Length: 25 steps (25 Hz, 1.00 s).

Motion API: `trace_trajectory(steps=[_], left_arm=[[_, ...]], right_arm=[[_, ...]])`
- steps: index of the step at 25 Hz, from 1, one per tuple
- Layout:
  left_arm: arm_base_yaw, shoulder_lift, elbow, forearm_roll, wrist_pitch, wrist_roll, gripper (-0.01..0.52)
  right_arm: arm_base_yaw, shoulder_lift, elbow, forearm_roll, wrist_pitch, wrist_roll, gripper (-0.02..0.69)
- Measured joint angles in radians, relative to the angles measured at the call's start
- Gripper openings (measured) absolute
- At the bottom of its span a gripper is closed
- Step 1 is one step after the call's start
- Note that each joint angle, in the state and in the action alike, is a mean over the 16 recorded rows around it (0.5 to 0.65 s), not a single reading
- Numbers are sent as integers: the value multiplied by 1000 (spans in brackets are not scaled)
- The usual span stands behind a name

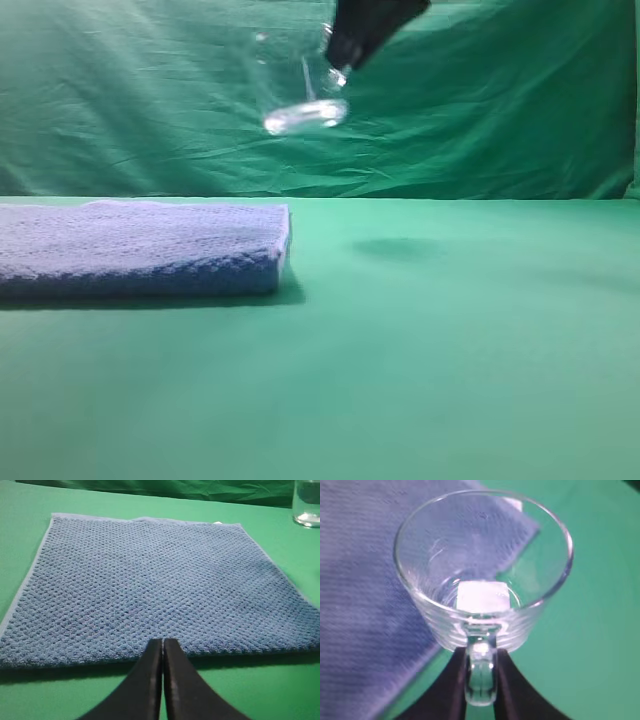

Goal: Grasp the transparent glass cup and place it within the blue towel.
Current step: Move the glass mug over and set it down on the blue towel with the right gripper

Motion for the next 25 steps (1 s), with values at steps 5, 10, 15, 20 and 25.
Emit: trace_trajectory(steps=[5,10,15,20,25], left_arm=[[0,0,0,0,0,0,0],[0,0,0,0,0,0,0],[0,0,0,0,0,0,0],[0,0,0,0,0,0,0],[0,0,0,0,0,0,0]], right_arm=[[75,144,-118,4,-24,-12,103],[108,239,-181,12,-36,-4,122],[115,275,-197,21,15,19,224],[109,254,-200,25,133,61,344],[85,186,-201,18,302,135,375]])
